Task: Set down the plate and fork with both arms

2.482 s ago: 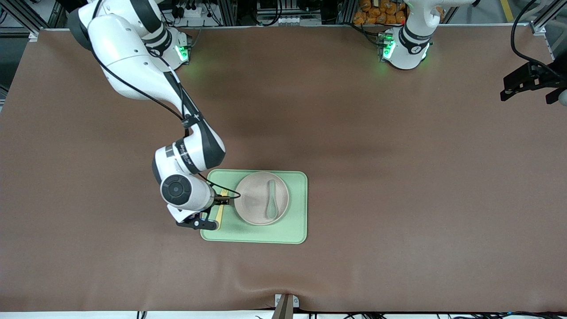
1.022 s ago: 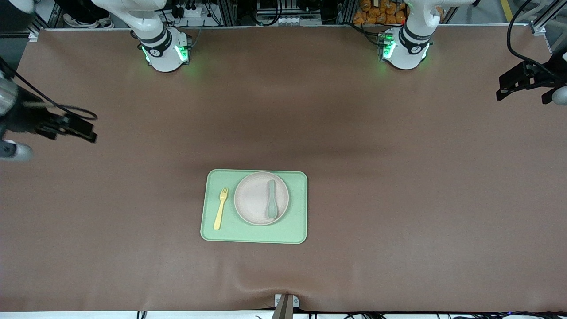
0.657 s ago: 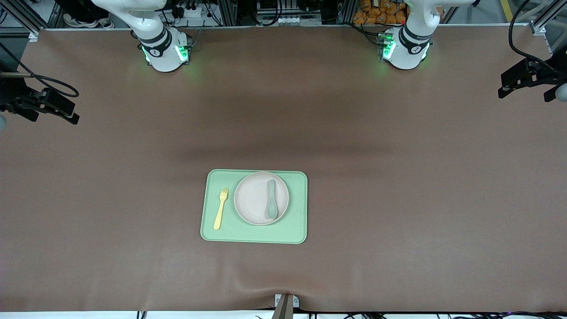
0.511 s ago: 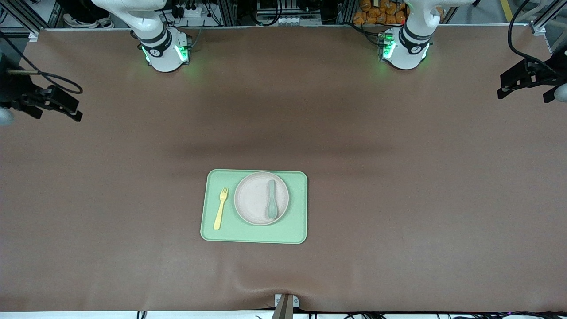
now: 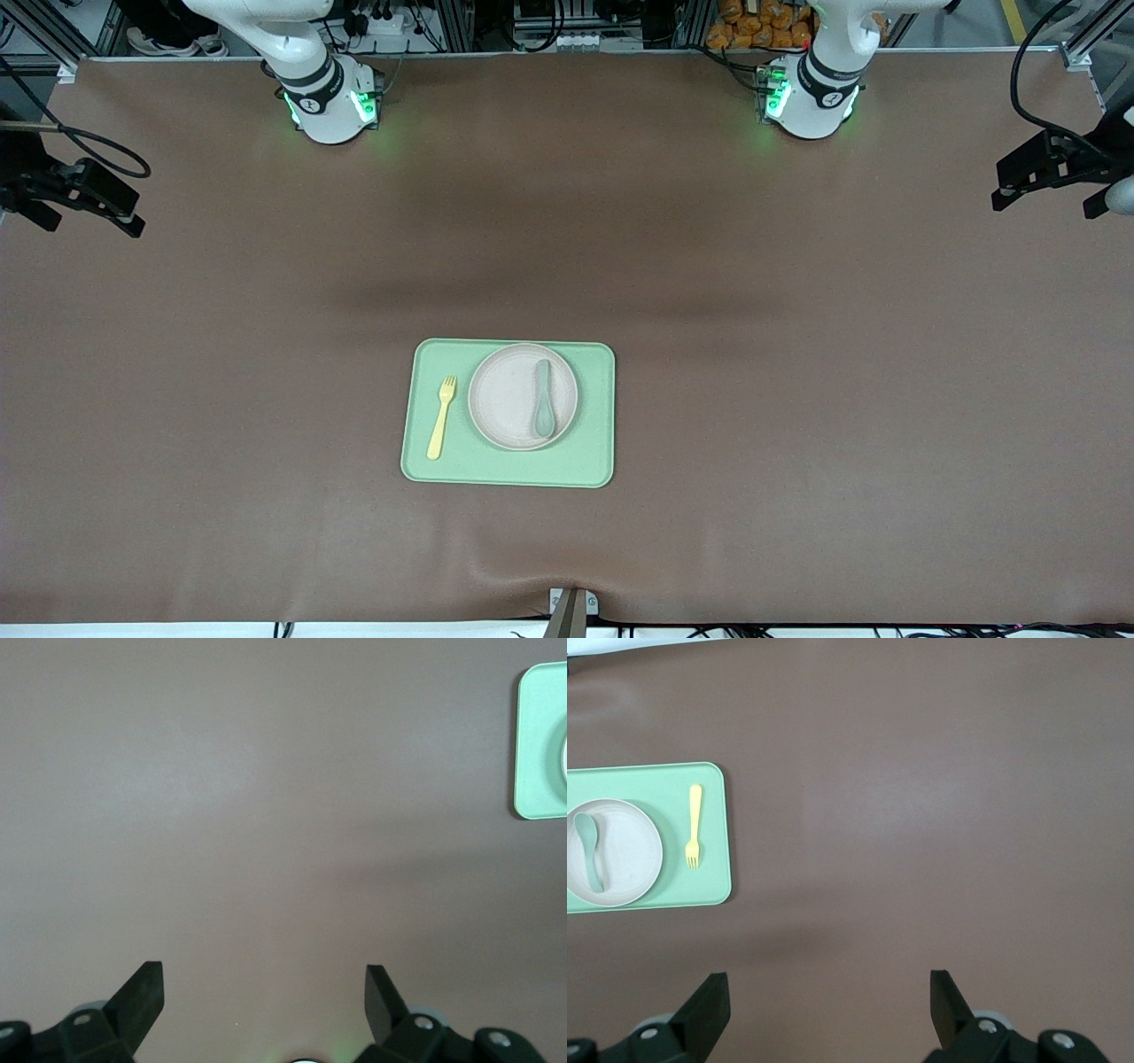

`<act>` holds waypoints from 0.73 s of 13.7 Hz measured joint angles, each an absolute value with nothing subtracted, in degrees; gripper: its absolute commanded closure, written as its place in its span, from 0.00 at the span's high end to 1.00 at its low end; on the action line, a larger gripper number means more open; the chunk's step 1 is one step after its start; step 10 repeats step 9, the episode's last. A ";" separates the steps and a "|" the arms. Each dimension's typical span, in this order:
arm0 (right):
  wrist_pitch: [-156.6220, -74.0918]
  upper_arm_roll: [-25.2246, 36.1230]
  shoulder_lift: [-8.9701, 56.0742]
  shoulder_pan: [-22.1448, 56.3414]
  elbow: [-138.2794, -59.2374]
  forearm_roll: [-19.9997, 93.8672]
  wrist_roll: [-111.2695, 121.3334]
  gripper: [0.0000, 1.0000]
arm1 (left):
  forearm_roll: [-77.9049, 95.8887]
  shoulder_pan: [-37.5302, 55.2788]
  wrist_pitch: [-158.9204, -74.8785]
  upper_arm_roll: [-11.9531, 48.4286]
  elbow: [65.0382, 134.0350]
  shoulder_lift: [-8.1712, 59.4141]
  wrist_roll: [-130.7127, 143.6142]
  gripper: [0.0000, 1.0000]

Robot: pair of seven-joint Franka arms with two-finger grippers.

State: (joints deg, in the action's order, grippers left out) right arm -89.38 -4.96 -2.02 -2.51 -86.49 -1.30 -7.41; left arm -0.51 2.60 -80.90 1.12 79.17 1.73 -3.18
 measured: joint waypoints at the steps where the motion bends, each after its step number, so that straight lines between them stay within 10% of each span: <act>1: -89.38 -4.90 -1.92 -2.51 -86.35 -1.28 -7.40 1.00 | -0.51 2.62 -80.90 1.13 79.17 1.66 -3.19 1.00; 10: -89.40 -4.87 -1.63 -2.49 -86.05 -1.26 -7.38 1.00 | -0.51 2.75 -80.91 1.25 79.17 1.63 -3.20 1.00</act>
